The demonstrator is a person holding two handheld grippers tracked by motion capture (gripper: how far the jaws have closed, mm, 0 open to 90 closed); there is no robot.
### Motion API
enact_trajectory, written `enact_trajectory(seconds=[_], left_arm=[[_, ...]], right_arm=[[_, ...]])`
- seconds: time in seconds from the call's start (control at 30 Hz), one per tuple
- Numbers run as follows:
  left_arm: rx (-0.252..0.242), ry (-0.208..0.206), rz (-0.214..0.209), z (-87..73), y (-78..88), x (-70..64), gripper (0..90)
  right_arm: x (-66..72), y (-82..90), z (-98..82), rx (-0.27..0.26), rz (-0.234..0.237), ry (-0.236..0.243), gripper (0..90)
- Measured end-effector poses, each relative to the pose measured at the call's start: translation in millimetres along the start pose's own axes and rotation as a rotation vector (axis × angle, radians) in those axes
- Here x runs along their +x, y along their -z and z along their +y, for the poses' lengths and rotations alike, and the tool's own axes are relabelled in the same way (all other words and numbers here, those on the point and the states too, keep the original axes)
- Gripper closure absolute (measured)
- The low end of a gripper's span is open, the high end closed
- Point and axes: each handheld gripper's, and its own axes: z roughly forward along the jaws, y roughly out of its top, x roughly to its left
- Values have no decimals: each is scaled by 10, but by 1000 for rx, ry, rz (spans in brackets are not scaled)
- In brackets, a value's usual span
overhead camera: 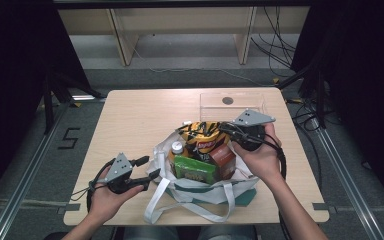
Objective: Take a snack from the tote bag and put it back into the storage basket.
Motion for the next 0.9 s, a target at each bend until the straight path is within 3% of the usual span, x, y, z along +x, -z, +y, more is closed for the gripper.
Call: enact_trajectory(seconds=[0.37, 0.47, 0.5, 0.9], left_arm=[[0, -5, 3, 5, 4, -1, 395], [1, -3, 2, 3, 4, -2, 395], [1, -3, 2, 3, 3, -2, 395], [-3, -2, -1, 0, -1, -6, 395]], right_arm=[[4, 56, 25, -87, -83, 13, 900], [-1, 71, 32, -95, -87, 12, 900], [12, 81, 33, -87, -78, -11, 900], [10, 140, 89, -165, -110, 6, 900]])
